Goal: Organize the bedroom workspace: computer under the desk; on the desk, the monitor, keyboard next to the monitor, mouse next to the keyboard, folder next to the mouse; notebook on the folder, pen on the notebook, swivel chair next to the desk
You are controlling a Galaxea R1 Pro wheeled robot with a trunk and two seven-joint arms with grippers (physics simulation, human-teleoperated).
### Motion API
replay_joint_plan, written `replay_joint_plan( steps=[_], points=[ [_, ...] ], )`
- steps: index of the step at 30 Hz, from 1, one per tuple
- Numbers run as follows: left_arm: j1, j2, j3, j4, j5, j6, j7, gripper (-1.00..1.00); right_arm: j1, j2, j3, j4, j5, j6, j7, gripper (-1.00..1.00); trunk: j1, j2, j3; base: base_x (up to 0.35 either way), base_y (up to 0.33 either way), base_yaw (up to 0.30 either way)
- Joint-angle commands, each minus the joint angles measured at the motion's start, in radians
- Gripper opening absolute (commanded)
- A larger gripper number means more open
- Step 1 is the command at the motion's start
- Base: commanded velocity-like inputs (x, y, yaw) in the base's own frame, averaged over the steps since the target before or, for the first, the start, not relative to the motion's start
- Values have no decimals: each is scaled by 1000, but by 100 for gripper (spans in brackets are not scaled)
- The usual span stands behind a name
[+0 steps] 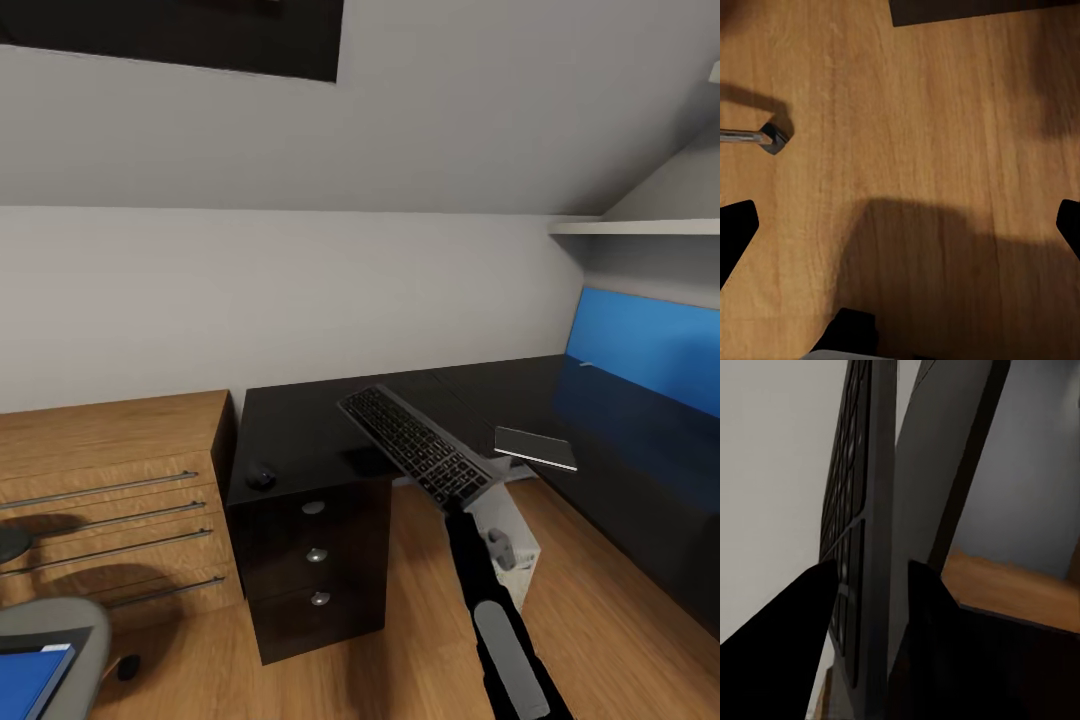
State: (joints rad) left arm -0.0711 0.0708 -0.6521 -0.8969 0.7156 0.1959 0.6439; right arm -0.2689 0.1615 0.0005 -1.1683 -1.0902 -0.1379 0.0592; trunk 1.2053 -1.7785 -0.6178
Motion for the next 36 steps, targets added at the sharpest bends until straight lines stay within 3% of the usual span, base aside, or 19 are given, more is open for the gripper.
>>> replay_joint_plan(
  steps=[1, 3, 6, 11, 19, 32, 33, 35, 36],
  points=[
    [-1, 1, -4, -2, 2, 4, 8, 100, 0, 0, 9, 1, -15, -5, 5, -100, 0, -1, -1, 0, 0, 0],
    [-1, 1, -5, -3, 0, 4, 7, 100, 2, 2, 48, 3, -44, -9, -8, -100, 0, -1, -1, 0, 0, 0],
    [-1, -4, -19, -3, -3, -3, 8, 100, 3, 9, 173, 2, -150, -51, -94, -100, 0, -1, -1, 0, 0, 0],
    [-1, -5, -62, -4, -2, -74, 9, 100, 3, 13, 292, -18, -198, -155, -171, -100, 0, -1, -1, 0, 0, 0],
    [-1, -5, -81, -5, -2, -88, 10, 100, 3, 7, 302, -21, -277, -168, -166, -100, 0, -1, -1, 0, 0, 0],
    [-1, -5, -84, -9, -2, -89, 10, 100, 4, -3, 301, -21, -284, -171, -165, -100, 0, -1, -1, 0, 0, 0],
    [-1, 1, -105, -49, -3, -111, 12, 100, 4, -4, 300, -20, -284, -171, -165, -100, 0, -1, -1, 0, 0, 0],
    [0, 4, -107, -62, -3, -152, 12, 100, 4, -4, 299, -20, -284, -171, -165, -100, 0, -1, -1, 0, 0, 0],
    [0, 17, -110, -115, -2, -241, 15, 100, 4, -4, 299, -19, -281, -171, -165, -100, 0, -1, -1, 0, 0, 0]
  ],
)
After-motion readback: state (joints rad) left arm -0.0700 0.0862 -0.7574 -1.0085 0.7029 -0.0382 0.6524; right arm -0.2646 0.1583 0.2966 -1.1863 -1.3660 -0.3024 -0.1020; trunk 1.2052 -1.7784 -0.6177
